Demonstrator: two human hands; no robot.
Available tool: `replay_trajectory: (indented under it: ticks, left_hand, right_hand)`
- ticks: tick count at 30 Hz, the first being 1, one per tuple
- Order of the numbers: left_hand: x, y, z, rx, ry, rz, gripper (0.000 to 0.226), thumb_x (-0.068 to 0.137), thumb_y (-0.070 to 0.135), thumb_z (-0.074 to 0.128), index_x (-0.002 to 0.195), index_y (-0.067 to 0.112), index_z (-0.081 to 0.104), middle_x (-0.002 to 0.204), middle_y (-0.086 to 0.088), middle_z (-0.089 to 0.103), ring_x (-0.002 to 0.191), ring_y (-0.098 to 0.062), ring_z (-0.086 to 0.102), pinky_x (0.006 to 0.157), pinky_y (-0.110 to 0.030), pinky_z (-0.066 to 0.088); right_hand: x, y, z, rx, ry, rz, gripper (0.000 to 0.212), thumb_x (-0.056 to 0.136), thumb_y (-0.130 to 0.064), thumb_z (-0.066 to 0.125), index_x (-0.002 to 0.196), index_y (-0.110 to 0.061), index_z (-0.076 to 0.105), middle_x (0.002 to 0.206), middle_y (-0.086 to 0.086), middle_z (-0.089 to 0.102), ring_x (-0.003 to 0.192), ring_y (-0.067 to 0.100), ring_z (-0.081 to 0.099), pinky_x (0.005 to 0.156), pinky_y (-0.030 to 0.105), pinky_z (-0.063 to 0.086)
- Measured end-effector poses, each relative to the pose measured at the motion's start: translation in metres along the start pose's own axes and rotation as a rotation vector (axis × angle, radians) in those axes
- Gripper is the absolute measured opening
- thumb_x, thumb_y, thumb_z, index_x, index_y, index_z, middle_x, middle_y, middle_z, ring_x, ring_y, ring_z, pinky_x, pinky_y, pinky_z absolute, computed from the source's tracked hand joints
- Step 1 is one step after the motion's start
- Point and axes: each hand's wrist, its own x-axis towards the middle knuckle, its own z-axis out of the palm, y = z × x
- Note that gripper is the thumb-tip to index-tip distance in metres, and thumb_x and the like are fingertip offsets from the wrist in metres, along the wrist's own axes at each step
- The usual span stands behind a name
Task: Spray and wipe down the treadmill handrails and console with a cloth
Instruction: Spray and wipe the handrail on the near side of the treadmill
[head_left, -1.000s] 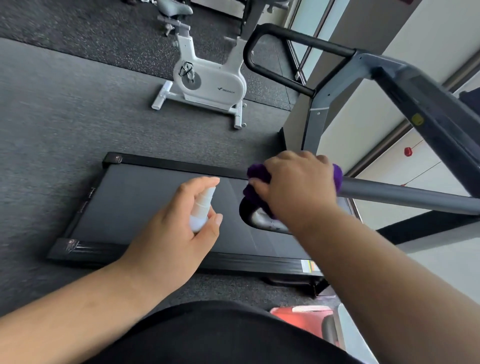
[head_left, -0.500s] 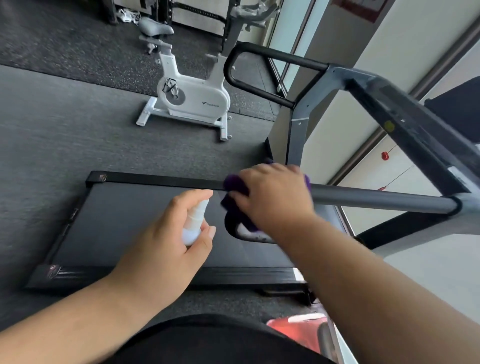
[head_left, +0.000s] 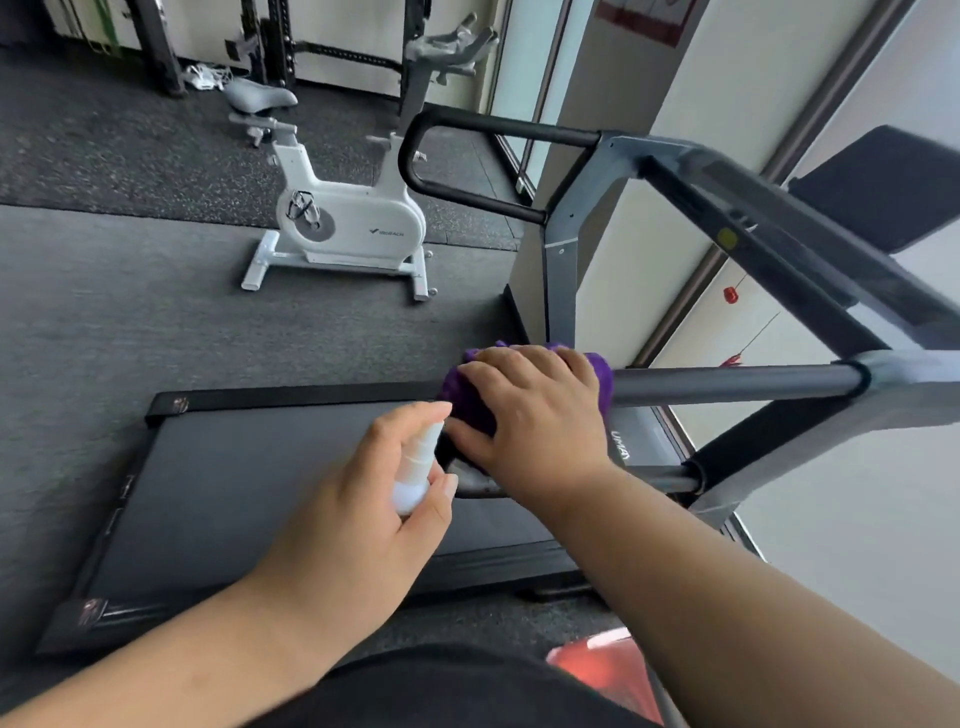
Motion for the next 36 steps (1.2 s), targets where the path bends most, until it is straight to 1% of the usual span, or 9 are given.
replay_trajectory:
  ticks: [2, 6, 10, 14, 18, 21, 27, 33, 36]
  left_hand:
    - [0.006, 0.007, 0.01, 0.0, -0.022, 0.028, 0.048, 0.089, 0.037, 0.06, 0.126, 0.051, 0.032, 0.099, 0.022, 0.061, 0.087, 0.0, 0.058, 0.073, -0.004, 0.04]
    - [0.018, 0.021, 0.029, -0.01, -0.052, 0.073, 0.045, 0.088, 0.043, 0.057, 0.127, 0.049, 0.034, 0.099, 0.02, 0.061, 0.089, 0.001, 0.058, 0.074, -0.003, 0.039]
    - [0.025, 0.036, 0.047, -0.03, -0.093, 0.112, 0.045, 0.089, 0.035, 0.062, 0.123, 0.052, 0.037, 0.097, 0.019, 0.062, 0.089, 0.0, 0.059, 0.074, -0.002, 0.038]
    - [0.029, 0.047, 0.06, -0.02, -0.14, 0.1, 0.049, 0.081, 0.048, 0.052, 0.123, 0.061, 0.032, 0.101, 0.019, 0.061, 0.091, -0.001, 0.059, 0.073, -0.003, 0.038]
    - [0.034, 0.06, 0.078, -0.022, -0.162, 0.072, 0.048, 0.081, 0.047, 0.055, 0.118, 0.066, 0.032, 0.099, 0.016, 0.062, 0.088, -0.002, 0.059, 0.069, -0.009, 0.04]
    - [0.041, 0.077, 0.094, -0.033, -0.173, 0.066, 0.046, 0.075, 0.057, 0.048, 0.118, 0.066, 0.032, 0.096, 0.021, 0.062, 0.089, 0.001, 0.059, 0.072, -0.014, 0.041]
    - [0.048, 0.112, 0.133, 0.005, -0.187, 0.059, 0.047, 0.074, 0.06, 0.046, 0.119, 0.065, 0.032, 0.095, 0.022, 0.062, 0.084, 0.0, 0.06, 0.069, -0.017, 0.042]
    - [0.049, 0.14, 0.17, 0.072, -0.171, 0.051, 0.051, 0.08, 0.046, 0.056, 0.118, 0.068, 0.029, 0.091, 0.017, 0.063, 0.085, -0.006, 0.06, 0.069, -0.016, 0.042]
    - [0.045, 0.15, 0.183, 0.093, -0.149, 0.031, 0.055, 0.08, 0.042, 0.058, 0.118, 0.068, 0.029, 0.094, 0.018, 0.062, 0.086, -0.006, 0.06, 0.068, -0.011, 0.042]
  right_hand:
    - [0.0, 0.009, 0.007, 0.035, 0.07, -0.048, 0.047, 0.086, -0.063, 0.054, 0.111, -0.027, 0.072, 0.114, -0.01, 0.069, 0.108, 0.022, 0.063, 0.095, 0.047, 0.042]
    - [-0.002, 0.03, 0.01, 0.088, 0.131, -0.128, 0.042, 0.091, -0.052, 0.052, 0.113, -0.023, 0.073, 0.114, -0.006, 0.07, 0.103, 0.024, 0.066, 0.088, 0.044, 0.045]
    - [-0.004, 0.049, 0.007, 0.122, 0.143, -0.063, 0.044, 0.091, -0.051, 0.049, 0.111, -0.021, 0.074, 0.11, -0.006, 0.072, 0.097, 0.023, 0.068, 0.084, 0.042, 0.047]
    - [-0.012, 0.088, -0.003, 0.102, 0.137, 0.025, 0.046, 0.092, -0.057, 0.052, 0.109, -0.02, 0.074, 0.107, -0.005, 0.073, 0.097, 0.023, 0.068, 0.088, 0.039, 0.046]
    - [-0.022, 0.126, -0.011, 0.074, 0.126, 0.097, 0.044, 0.093, -0.055, 0.049, 0.108, -0.021, 0.074, 0.105, -0.006, 0.073, 0.097, 0.022, 0.067, 0.09, 0.037, 0.044]
    - [-0.029, 0.158, -0.015, 0.06, 0.114, 0.133, 0.043, 0.094, -0.055, 0.048, 0.108, -0.023, 0.074, 0.104, -0.007, 0.073, 0.098, 0.022, 0.067, 0.09, 0.038, 0.045]
    - [-0.047, 0.224, -0.027, 0.039, 0.094, 0.16, 0.042, 0.095, -0.054, 0.048, 0.108, -0.024, 0.073, 0.105, -0.008, 0.072, 0.097, 0.021, 0.066, 0.091, 0.038, 0.045]
    - [-0.067, 0.293, -0.036, 0.047, 0.174, 0.246, 0.038, 0.094, -0.05, 0.05, 0.105, -0.022, 0.073, 0.099, -0.004, 0.073, 0.093, 0.026, 0.066, 0.09, 0.039, 0.045]
    - [-0.073, 0.32, -0.039, 0.042, 0.193, 0.288, 0.038, 0.094, -0.05, 0.049, 0.102, -0.022, 0.073, 0.097, -0.003, 0.074, 0.092, 0.027, 0.067, 0.09, 0.038, 0.043]
